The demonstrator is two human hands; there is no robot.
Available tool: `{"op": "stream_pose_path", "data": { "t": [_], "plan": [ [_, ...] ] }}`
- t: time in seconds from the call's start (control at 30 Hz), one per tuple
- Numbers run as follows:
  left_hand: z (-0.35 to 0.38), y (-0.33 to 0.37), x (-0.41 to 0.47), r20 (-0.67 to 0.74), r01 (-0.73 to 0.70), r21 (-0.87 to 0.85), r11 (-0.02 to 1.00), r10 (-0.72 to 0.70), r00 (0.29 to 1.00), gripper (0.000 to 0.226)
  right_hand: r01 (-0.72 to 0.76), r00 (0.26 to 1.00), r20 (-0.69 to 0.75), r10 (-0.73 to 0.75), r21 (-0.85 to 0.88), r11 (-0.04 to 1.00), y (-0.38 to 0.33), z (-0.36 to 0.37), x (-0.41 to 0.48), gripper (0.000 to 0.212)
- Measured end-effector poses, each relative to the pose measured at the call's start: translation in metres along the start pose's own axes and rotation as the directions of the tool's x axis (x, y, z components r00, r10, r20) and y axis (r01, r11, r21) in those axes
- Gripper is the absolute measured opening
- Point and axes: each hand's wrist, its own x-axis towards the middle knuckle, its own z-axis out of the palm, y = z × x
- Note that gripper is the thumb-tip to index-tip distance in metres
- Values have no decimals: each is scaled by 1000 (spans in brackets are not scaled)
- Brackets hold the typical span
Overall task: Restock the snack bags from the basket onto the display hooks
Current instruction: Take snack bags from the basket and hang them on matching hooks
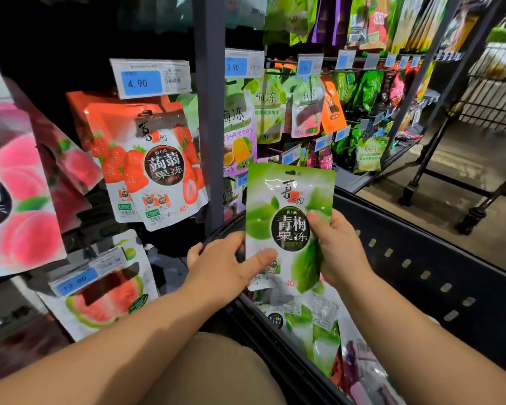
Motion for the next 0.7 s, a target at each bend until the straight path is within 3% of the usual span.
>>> {"op": "stream_pose_path", "data": {
  "t": [0.13,0.23,0.43,0.5,0.6,0.7],
  "plan": [
    [-1,4,-4,-35,-25,-281,959,16,999,45,-2,999,32,0,67,998,-4,19,-9,16],
    [0,-2,-6,-62,-9,-510,860,-27,998,24,-24,997,80,19,57,998,-5,24,-12,14],
    [-3,-9,-8,-199,26,-582,813,-174,965,20,-147,970,138,198,-311,939,7,-7,2,29],
    [-4,-11,-9,-254,14,-609,793,-212,944,21,-137,973,85,214,-535,834,24,-32,7,24],
    [-6,-11,-11,-331,2,-634,774,-274,903,26,-64,943,133,306,-828,558,44,-70,9,4],
    [-8,-16,-10,-378,1,-645,764,-320,869,33,-96,821,172,545,-899,428,50,-91,9,27]
  ]
}}
